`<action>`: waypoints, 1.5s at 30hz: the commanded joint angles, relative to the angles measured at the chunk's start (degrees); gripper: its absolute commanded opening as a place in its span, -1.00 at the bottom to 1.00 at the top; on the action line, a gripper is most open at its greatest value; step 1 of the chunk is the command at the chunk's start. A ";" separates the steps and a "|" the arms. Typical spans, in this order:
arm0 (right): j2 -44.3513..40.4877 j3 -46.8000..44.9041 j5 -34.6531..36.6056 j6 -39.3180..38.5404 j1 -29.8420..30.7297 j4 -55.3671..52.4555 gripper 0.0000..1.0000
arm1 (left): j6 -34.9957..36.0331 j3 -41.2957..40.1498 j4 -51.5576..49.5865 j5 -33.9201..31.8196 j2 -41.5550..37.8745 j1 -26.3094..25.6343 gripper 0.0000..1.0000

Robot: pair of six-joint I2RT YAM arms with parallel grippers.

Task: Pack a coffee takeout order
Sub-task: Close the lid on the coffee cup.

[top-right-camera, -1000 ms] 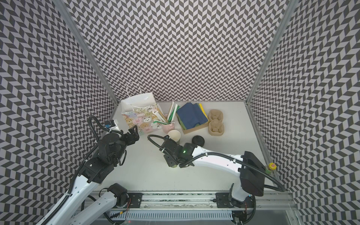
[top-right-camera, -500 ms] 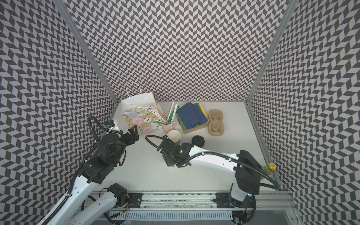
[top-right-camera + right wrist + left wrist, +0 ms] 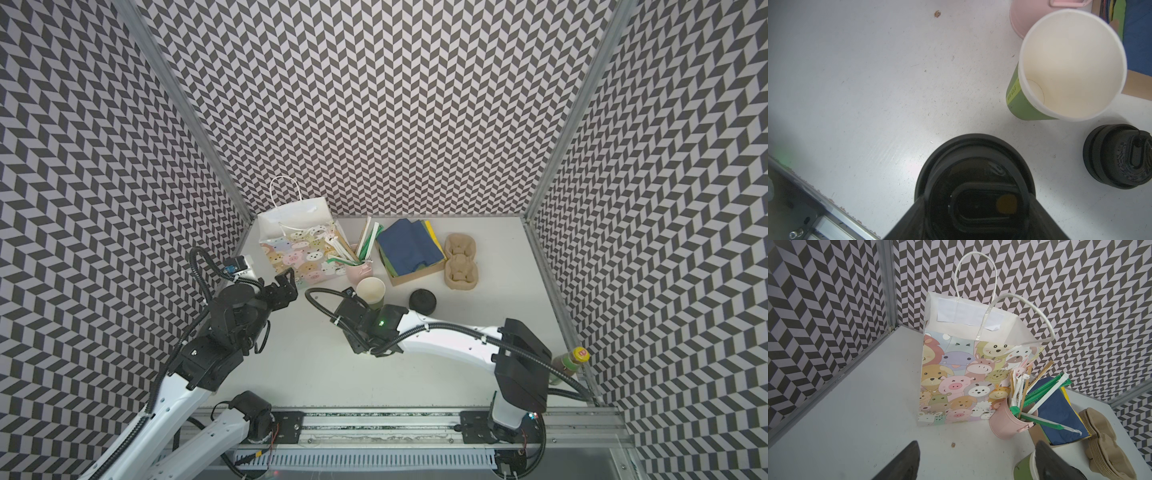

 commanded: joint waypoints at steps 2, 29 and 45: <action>5.40 -3.87 -0.46 -1.32 0.14 -6.61 0.15 | -1.57 -0.26 -1.29 2.96 1.60 0.23 0.74; 9.29 -5.32 -8.93 -8.20 -3.57 -7.08 0.15 | -17.27 -16.52 3.80 32.60 0.46 0.01 0.73; 10.19 -6.09 -7.88 -7.86 -3.63 -7.15 0.15 | -23.81 -23.69 15.90 36.18 3.47 -2.71 0.70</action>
